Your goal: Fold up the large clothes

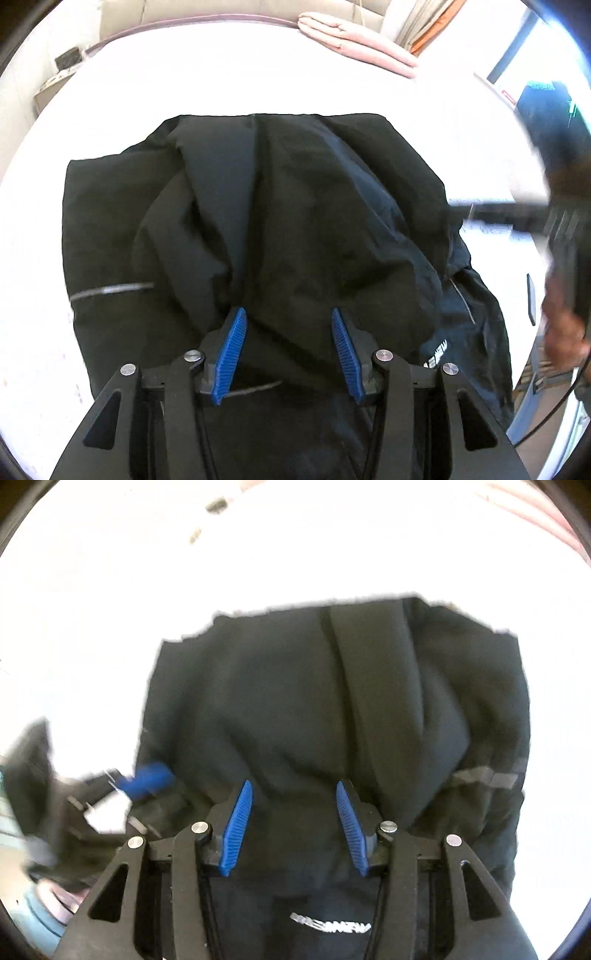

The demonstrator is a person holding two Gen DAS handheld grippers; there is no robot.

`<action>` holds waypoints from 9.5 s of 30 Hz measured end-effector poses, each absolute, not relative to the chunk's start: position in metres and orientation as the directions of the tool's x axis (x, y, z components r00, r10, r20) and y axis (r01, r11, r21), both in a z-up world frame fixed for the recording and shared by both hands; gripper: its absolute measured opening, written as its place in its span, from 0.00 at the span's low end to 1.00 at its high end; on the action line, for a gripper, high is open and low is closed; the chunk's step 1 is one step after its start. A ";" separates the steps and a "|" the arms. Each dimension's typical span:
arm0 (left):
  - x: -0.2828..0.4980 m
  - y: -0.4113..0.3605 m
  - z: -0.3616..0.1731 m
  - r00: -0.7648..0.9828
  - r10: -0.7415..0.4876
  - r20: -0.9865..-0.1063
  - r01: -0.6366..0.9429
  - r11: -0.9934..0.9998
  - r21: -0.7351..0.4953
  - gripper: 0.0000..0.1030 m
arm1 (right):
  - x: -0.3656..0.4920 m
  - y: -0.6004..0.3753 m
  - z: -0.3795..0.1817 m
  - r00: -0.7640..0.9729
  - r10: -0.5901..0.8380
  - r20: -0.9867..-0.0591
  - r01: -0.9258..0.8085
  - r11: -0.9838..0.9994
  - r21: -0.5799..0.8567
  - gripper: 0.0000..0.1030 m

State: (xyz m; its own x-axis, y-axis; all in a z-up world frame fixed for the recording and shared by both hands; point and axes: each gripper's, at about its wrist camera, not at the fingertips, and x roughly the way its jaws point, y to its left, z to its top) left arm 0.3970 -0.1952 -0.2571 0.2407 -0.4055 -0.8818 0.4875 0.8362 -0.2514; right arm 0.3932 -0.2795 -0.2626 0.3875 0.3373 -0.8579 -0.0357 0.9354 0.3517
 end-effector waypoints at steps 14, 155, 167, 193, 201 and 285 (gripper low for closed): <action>0.422 -0.178 -0.309 0.178 -0.491 -0.853 0.432 0.818 -0.381 0.49 | 0.468 -0.226 -0.334 0.355 0.241 -0.903 -0.059 0.970 0.236 0.52; 0.555 0.061 -0.202 0.321 -0.600 -0.732 0.102 0.791 -0.604 0.73 | 0.422 -0.476 -0.276 0.437 0.172 -0.883 0.510 0.761 0.401 0.60; 0.584 0.010 -0.237 0.292 -0.462 -0.837 0.175 0.886 -0.429 0.74 | 0.438 -0.445 -0.247 0.460 0.110 -0.881 0.257 0.933 0.251 0.73; 0.615 -0.011 -0.225 0.367 -0.585 -0.723 0.214 0.810 -0.546 0.16 | 0.482 -0.443 -0.263 0.550 0.178 -0.816 0.080 0.962 0.263 0.24; 0.651 -0.014 -0.199 0.464 -0.505 -0.728 0.191 0.859 -0.475 0.09 | 0.516 -0.451 -0.211 0.652 -0.039 -0.758 0.157 0.984 0.084 0.05; 0.483 -0.213 -0.273 0.276 -0.263 -0.924 0.347 0.924 -0.160 0.60 | 0.445 -0.254 -0.325 0.328 0.052 -0.943 0.042 0.997 0.069 0.61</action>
